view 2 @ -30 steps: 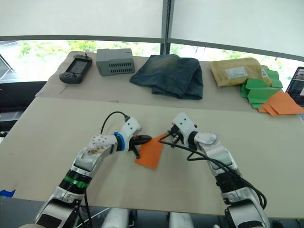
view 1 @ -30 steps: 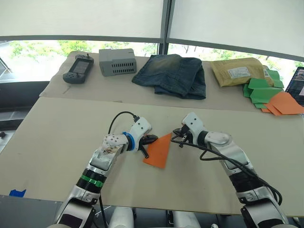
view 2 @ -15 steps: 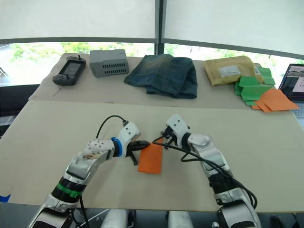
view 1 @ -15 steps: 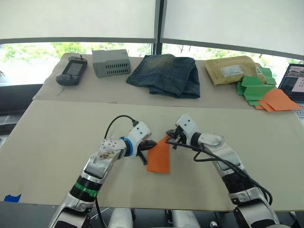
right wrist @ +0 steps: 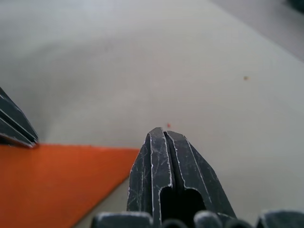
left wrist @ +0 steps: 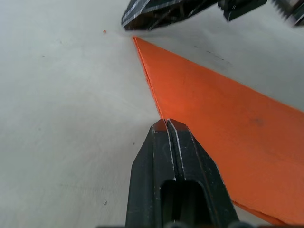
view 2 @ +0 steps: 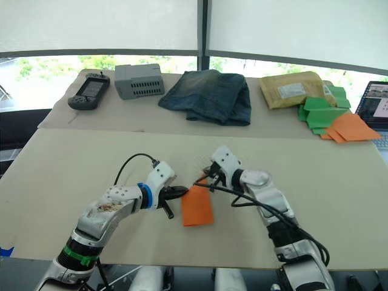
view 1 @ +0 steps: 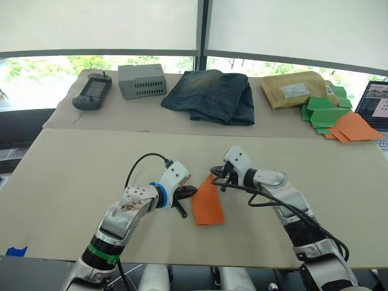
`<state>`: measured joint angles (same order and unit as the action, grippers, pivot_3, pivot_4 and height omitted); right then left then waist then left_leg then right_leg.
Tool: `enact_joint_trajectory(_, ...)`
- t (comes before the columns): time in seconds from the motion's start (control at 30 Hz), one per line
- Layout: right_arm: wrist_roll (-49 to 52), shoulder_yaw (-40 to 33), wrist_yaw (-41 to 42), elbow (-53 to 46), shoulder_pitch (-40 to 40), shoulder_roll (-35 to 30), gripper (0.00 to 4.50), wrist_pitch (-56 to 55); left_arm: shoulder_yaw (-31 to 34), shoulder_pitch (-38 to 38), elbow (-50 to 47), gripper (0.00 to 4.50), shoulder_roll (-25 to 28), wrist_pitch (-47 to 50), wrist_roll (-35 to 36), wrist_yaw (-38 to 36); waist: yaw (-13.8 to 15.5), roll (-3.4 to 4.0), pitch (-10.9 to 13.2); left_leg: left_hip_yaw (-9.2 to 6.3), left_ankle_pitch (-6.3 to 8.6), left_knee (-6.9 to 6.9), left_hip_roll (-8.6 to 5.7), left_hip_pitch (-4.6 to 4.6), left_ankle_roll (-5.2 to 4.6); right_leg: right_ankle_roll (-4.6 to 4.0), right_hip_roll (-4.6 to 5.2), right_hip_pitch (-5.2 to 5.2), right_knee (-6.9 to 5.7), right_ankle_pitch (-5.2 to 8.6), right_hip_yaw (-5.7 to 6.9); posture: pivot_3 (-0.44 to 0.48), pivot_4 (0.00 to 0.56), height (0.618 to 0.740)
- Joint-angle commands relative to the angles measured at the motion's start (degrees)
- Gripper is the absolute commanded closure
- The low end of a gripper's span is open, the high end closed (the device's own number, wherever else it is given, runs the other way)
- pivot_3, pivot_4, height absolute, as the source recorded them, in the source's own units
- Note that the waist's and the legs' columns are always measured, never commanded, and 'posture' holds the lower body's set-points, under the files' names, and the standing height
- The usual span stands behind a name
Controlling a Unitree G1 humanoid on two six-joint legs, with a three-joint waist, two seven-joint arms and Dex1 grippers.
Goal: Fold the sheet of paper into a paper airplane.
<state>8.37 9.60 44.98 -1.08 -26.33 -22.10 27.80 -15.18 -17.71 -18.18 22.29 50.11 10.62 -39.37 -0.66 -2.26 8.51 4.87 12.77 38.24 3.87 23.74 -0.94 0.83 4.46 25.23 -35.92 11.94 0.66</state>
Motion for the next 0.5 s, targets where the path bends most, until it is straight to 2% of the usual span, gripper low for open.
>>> enact_joint_trajectory(0.03, 8.48, -3.24, 5.94, -9.81, 0.77, -3.11, 4.49, 5.05, -1.66, -0.23, 0.78, 4.50, 0.42, -0.15, 0.41, -0.16, 0.11, 0.00, 0.00, -0.01, 0.00, 0.00, 0.01, 0.00, 0.00, 0.00, 0.00, -0.01, 0.01, 0.00, 0.01, 0.000, 0.150, 0.716)
enact_joint_trajectory(0.27, 7.92, 2.89, 6.43, -15.33, 7.45, -6.94, 4.49, 8.76, -2.37, -0.98, 1.72, 4.50, 0.99, -1.13, 0.59, -0.14, 0.68, 0.00, 0.00, 0.00, 0.01, 0.00, -0.01, 0.01, 0.01, -0.01, 0.03, -0.03, 0.06, 0.05, 0.04, 0.000, 0.150, 0.716)
enact_joint_trajectory(0.5, 2.84, 9.35, 4.37, -13.56, 10.27, -8.78, 4.49, 8.39, -1.43, -3.10, 4.75, 4.50, 1.04, -3.17, 1.84, -1.79, 0.84, 0.00, 0.01, -0.01, 0.00, 0.11, -0.02, -0.01, 0.01, -0.38, 0.02, -0.04, -0.02, 0.25, 0.02, 0.000, 0.150, 0.716)
